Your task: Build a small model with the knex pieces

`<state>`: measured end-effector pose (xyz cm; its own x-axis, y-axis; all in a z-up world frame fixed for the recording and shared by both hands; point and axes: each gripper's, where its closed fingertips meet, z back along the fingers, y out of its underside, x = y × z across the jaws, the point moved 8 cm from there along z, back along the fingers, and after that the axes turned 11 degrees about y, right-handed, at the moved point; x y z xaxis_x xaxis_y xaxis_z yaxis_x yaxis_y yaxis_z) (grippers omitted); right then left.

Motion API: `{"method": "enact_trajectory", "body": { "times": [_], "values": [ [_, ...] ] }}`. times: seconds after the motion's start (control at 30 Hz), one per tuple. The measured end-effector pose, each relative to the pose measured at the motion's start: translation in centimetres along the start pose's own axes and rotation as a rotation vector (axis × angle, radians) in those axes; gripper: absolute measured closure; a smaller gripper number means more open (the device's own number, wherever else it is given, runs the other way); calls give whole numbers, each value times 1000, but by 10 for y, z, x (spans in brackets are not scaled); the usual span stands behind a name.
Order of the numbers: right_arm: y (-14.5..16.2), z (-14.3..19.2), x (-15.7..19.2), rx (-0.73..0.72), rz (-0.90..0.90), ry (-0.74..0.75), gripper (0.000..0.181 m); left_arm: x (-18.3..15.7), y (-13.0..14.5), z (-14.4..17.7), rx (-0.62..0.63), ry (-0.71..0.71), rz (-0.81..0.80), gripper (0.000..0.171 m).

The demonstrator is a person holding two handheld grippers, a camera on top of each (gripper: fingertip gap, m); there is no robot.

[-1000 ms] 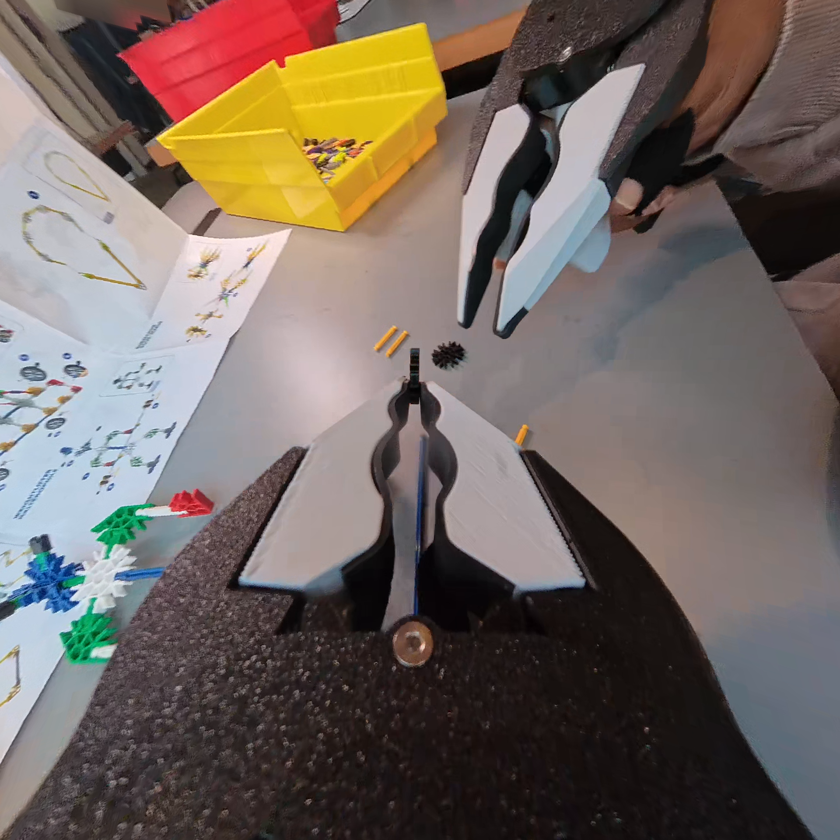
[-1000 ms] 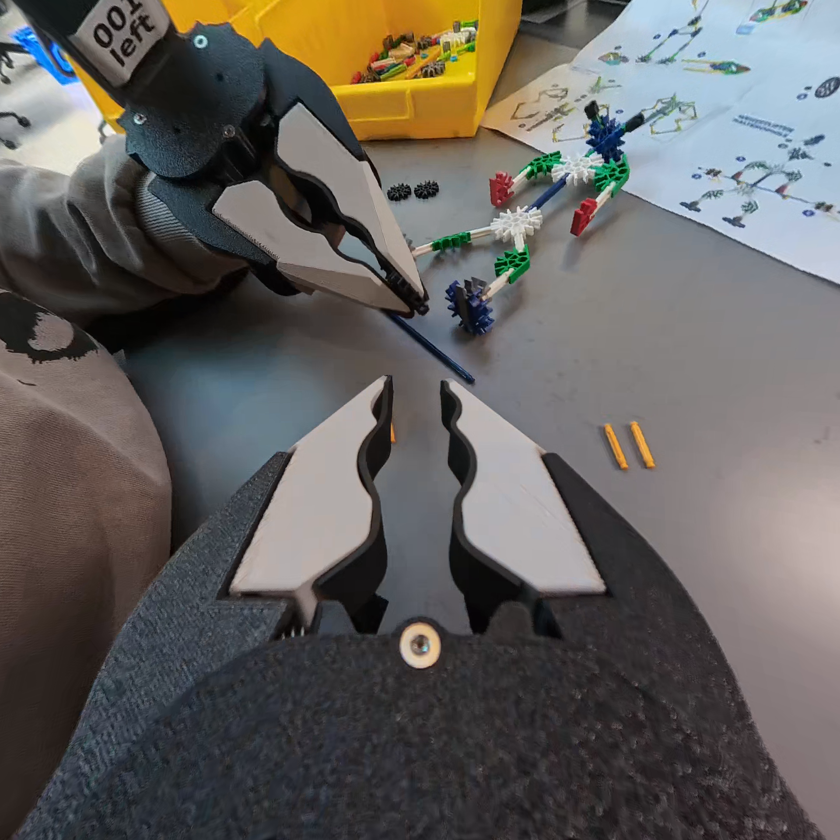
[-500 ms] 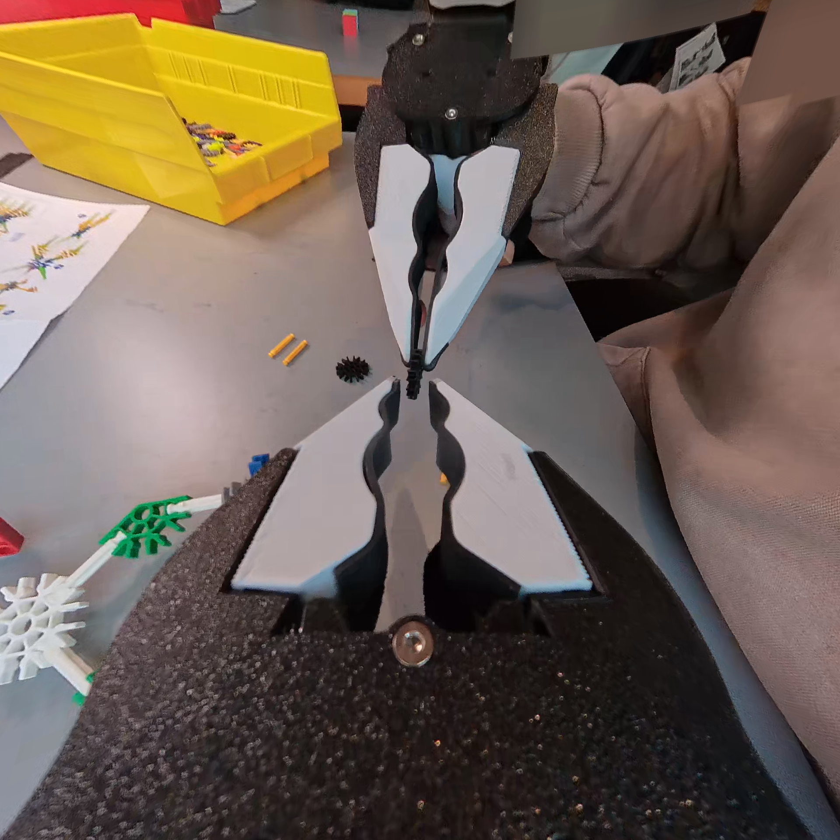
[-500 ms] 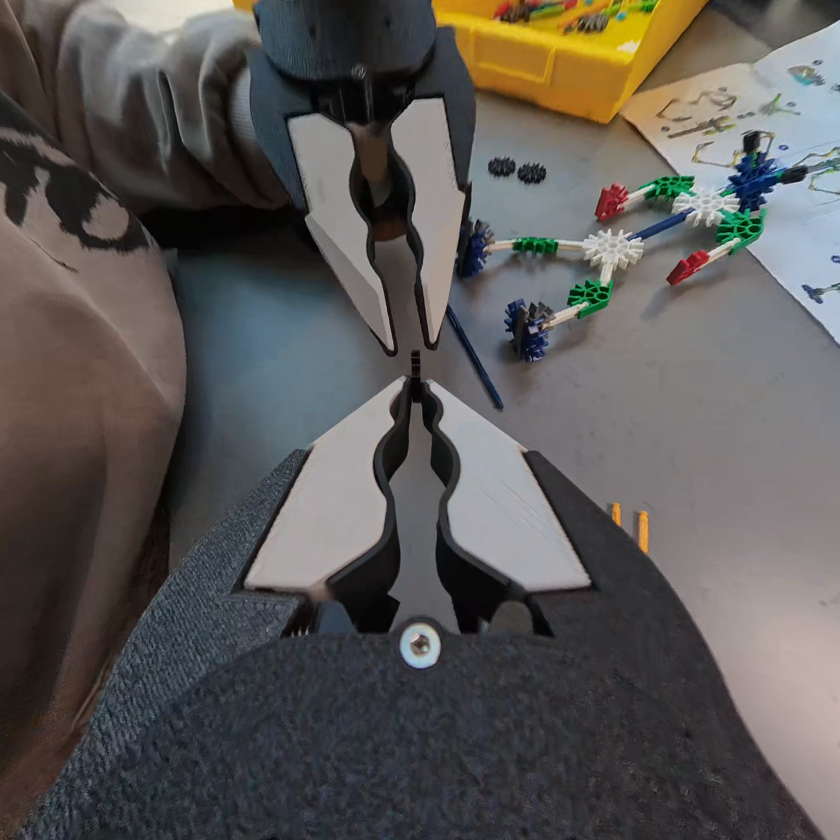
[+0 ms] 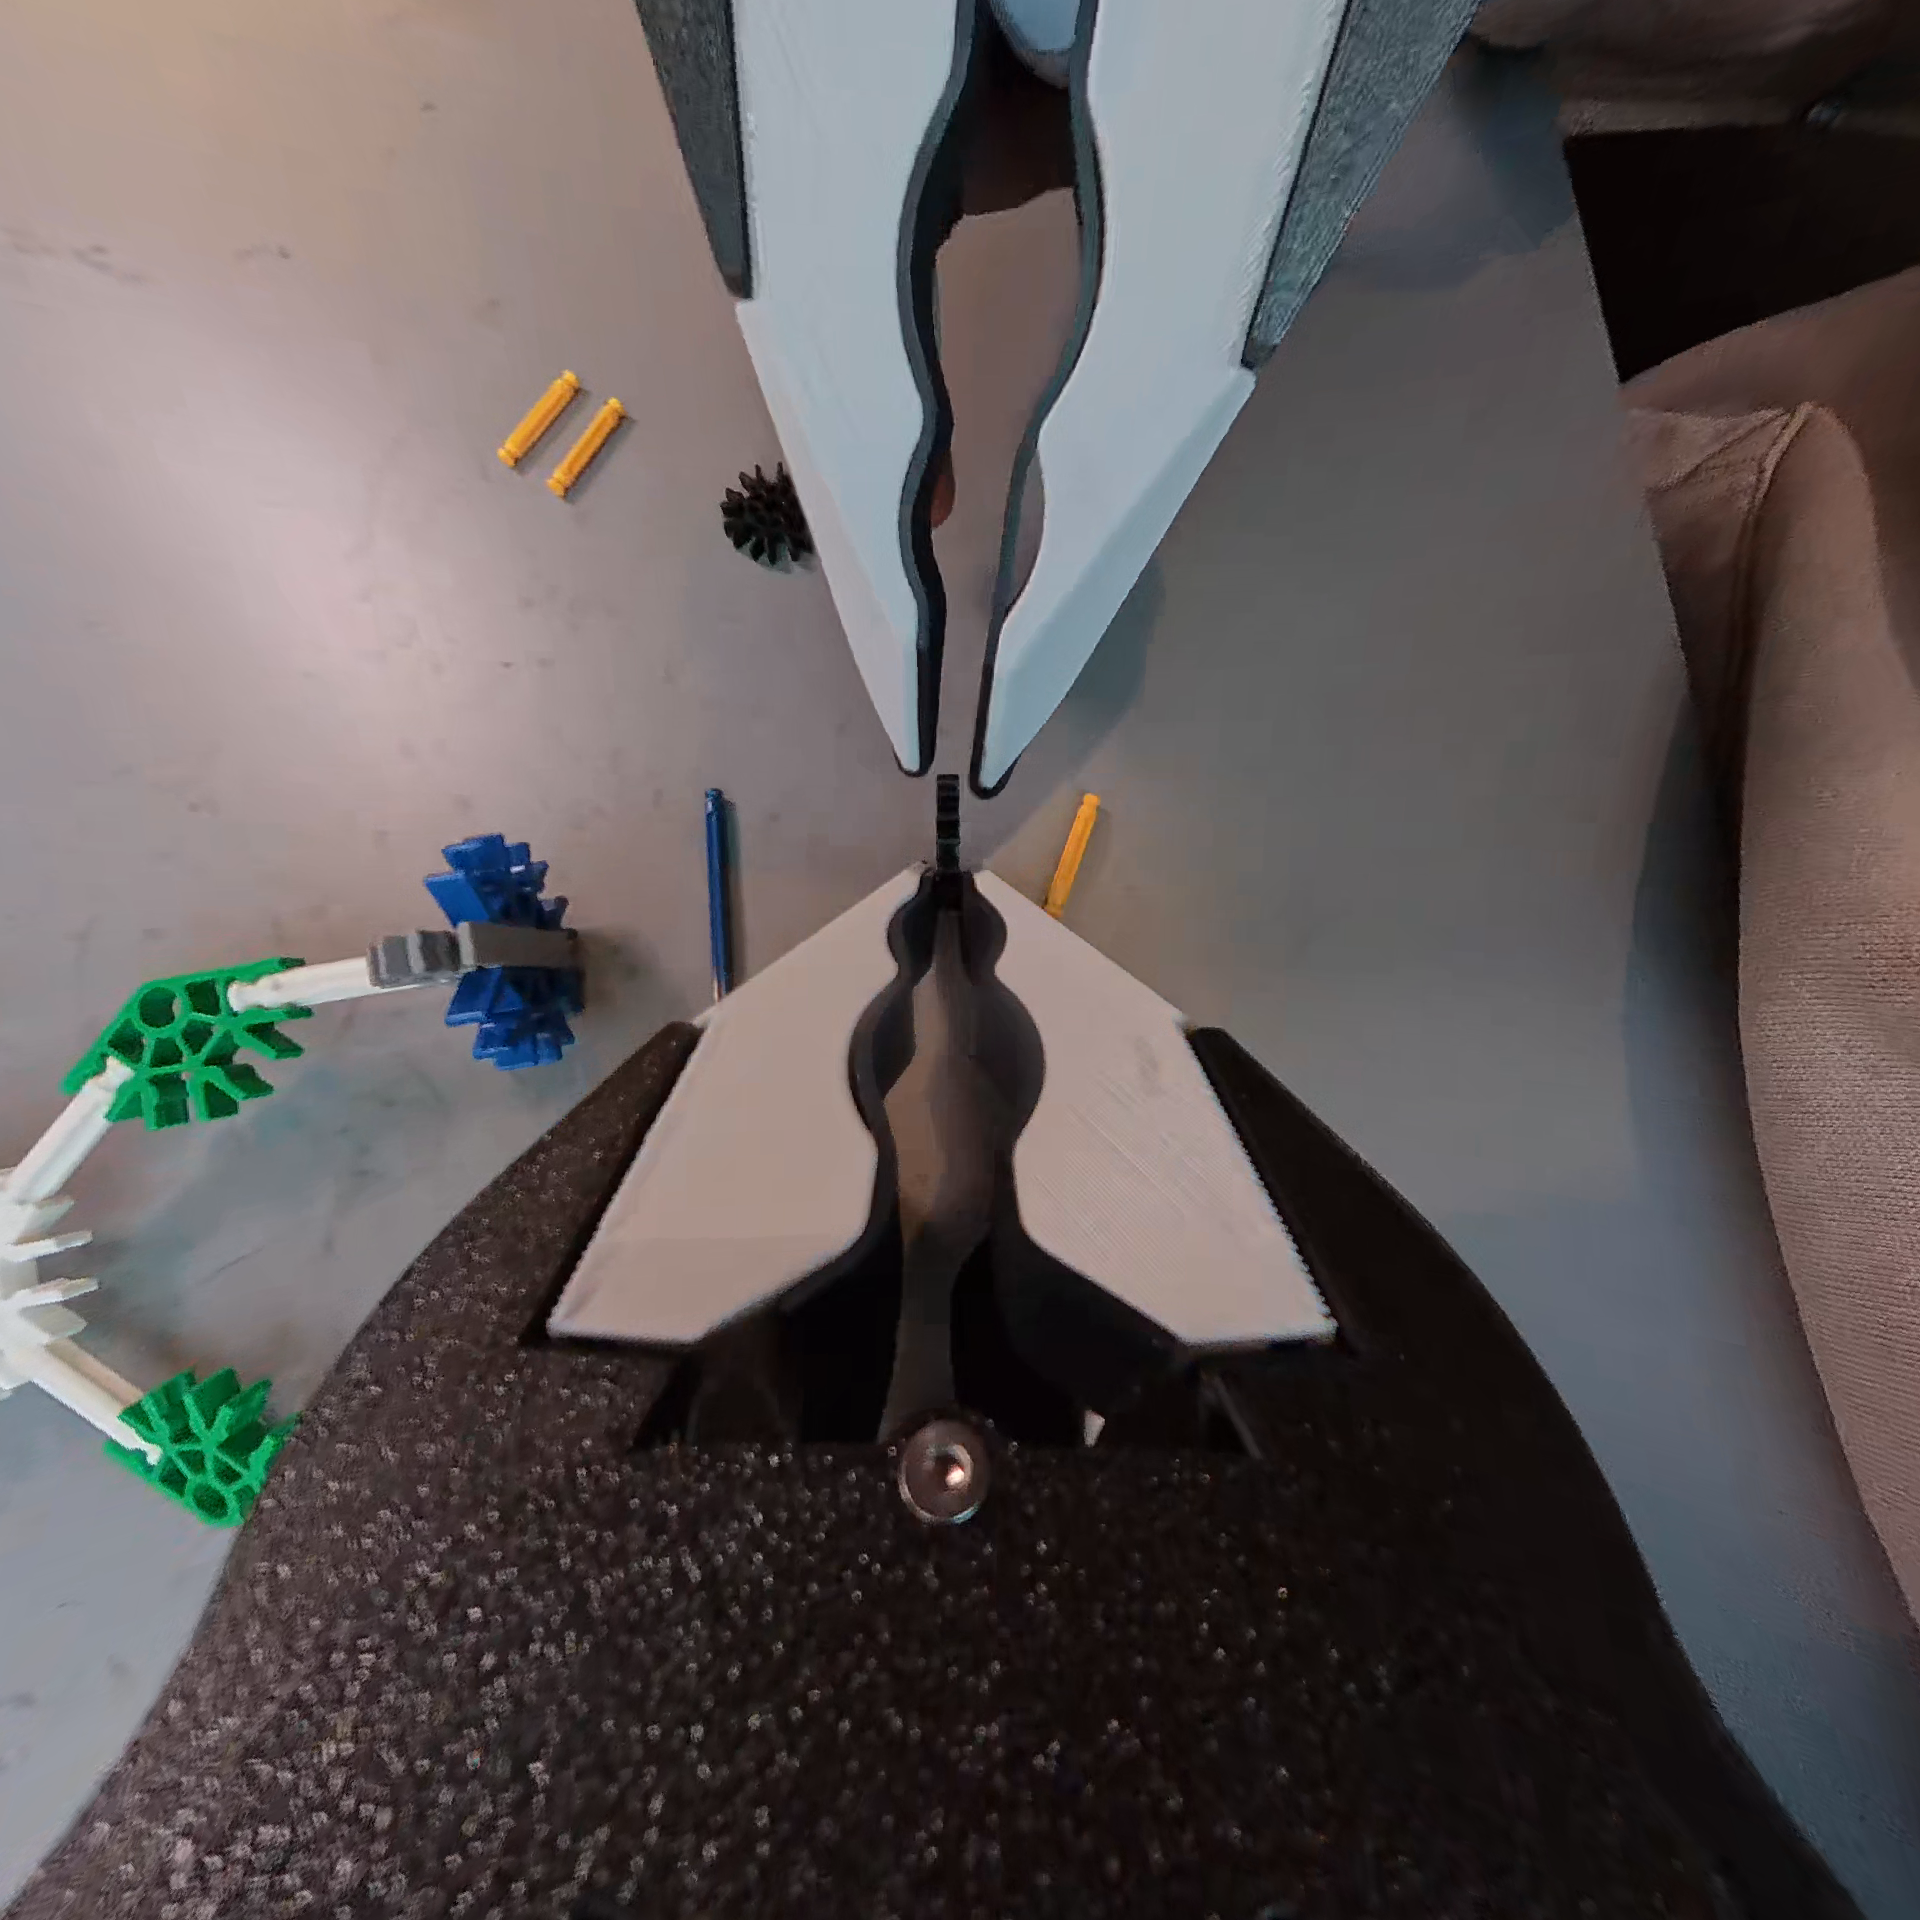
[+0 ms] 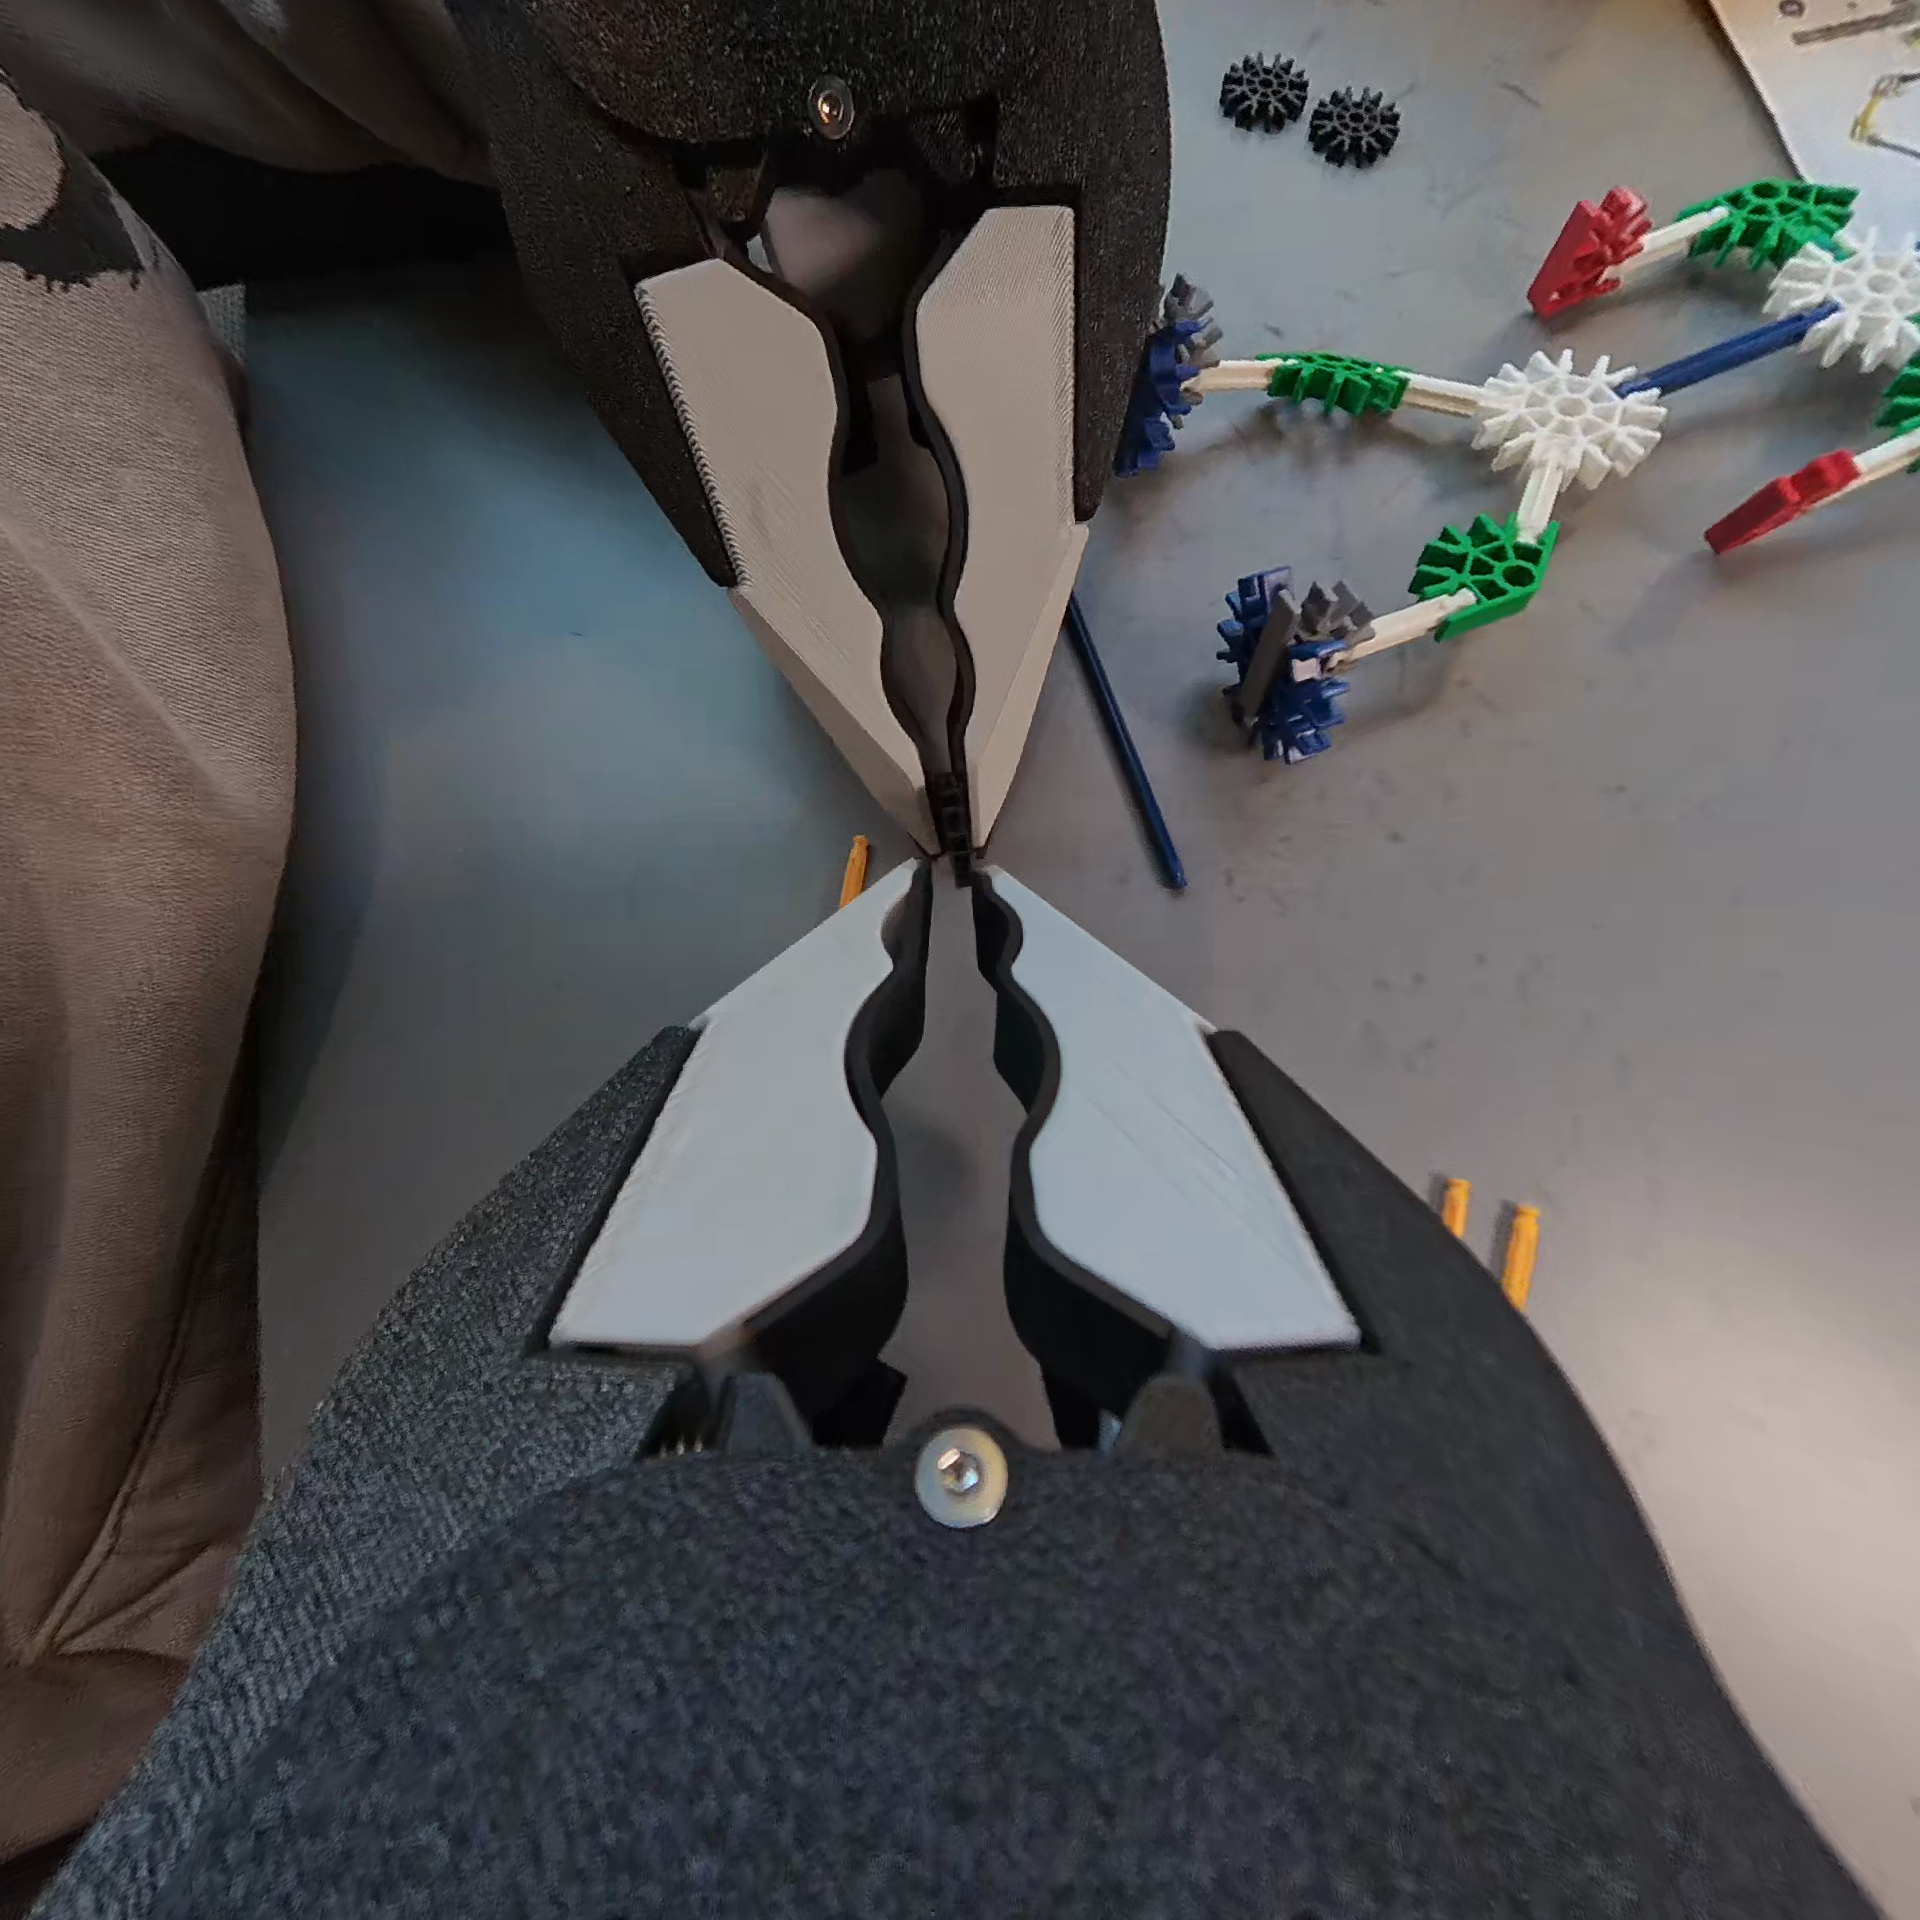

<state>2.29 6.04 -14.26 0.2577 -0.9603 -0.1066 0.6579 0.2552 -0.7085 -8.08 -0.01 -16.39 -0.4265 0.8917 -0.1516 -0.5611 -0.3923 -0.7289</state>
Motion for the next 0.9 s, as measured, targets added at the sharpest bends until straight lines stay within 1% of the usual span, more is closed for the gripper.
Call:
{"method": "enact_trajectory", "body": {
  "times": [0.13, 0.33, 0.4, 0.43, 0.5, 0.6, 0.7, 0.77, 0.9],
  "values": [
    [1, 6, 18, 45, -43, -13, 174, 0, 0, 0, 12, -9, 10, 170],
    [2, -12, 29, 128, 1, 64, 173, -1, 0, 0, 14, -14, 12, 169],
    [1, -14, 31, 141, 15, 62, 179, -1, 0, 0, 10, -13, 18, 169],
    [0, -14, 31, 145, 16, 63, 180, -1, 1, 0, 6, -9, 23, 169],
    [1, -14, 31, 151, 14, 65, 180, 0, 1, 0, 0, 4, 33, 169],
    [2, -13, 32, 145, -1, 75, 180, 0, 1, 0, -10, 31, 48, 164],
    [3, -12, 34, 138, -3, 93, 180, 0, 1, 0, -13, 30, 46, 163],
    [4, -11, 34, 134, -4, 102, 180, -1, 0, -2, -9, 21, 34, 171],
    [11, 0, 32, 119, -37, 90, 180, -2, -1, -3, -10, 14, 24, 171]
  ]
}}
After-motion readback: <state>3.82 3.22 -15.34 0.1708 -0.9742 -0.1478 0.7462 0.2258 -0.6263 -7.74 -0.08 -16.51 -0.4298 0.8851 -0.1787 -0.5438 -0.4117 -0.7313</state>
